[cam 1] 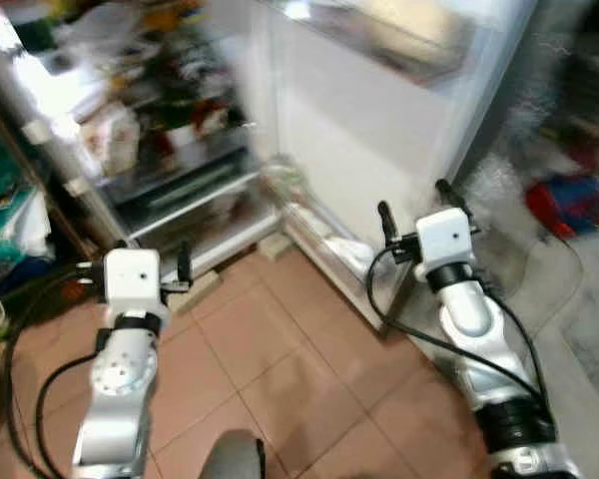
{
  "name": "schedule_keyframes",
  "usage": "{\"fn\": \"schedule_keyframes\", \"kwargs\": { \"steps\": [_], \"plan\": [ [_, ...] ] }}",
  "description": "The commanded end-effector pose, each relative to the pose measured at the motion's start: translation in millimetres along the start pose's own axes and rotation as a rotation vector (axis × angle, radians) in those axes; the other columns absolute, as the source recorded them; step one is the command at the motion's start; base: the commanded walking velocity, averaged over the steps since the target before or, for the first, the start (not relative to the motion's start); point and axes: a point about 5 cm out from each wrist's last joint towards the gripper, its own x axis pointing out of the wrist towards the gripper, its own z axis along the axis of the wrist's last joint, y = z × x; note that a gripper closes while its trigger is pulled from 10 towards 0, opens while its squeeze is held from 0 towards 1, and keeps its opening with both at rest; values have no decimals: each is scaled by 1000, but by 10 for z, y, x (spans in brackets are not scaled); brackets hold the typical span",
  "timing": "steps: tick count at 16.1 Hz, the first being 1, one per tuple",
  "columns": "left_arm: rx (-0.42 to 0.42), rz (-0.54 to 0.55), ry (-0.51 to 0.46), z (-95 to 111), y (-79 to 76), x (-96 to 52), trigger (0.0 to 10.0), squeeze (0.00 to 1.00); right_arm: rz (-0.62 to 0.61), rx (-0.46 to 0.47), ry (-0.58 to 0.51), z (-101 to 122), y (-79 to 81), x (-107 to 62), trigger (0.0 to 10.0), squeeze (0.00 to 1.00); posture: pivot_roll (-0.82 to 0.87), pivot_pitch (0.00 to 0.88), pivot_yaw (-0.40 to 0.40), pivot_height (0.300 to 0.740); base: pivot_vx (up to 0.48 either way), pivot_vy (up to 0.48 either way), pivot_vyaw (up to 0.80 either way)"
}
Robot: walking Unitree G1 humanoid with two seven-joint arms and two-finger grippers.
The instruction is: Restocking fridge
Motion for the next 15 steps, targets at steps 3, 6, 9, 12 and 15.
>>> {"fn": "schedule_keyframes", "kwargs": {
  "steps": [3,6,9,12,15],
  "plan": [
    [-4,-9,-16,27,-18,10,10000,0,5,1,-3,6,-12,11,10000,0,107,121,-14,740,300,0,0],
    [-8,-16,-16,33,-33,3,10000,0,2,7,2,-9,-25,-4,10000,0,109,121,-14,740,0,0,0],
    [-11,-26,-17,32,-52,9,10000,0,17,23,4,-19,14,-38,10000,0,109,117,-14,740,0,0,0],
    [10,-45,-12,31,-81,9,10000,0,-25,-19,24,-63,-46,-97,10000,0,109,115,-14,740,0,0,0],
    [17,-66,10,-9,-78,-25,10000,0,-166,-35,114,-196,-295,-99,10000,0,107,117,-12,740,0,0,0]
  ]
}}
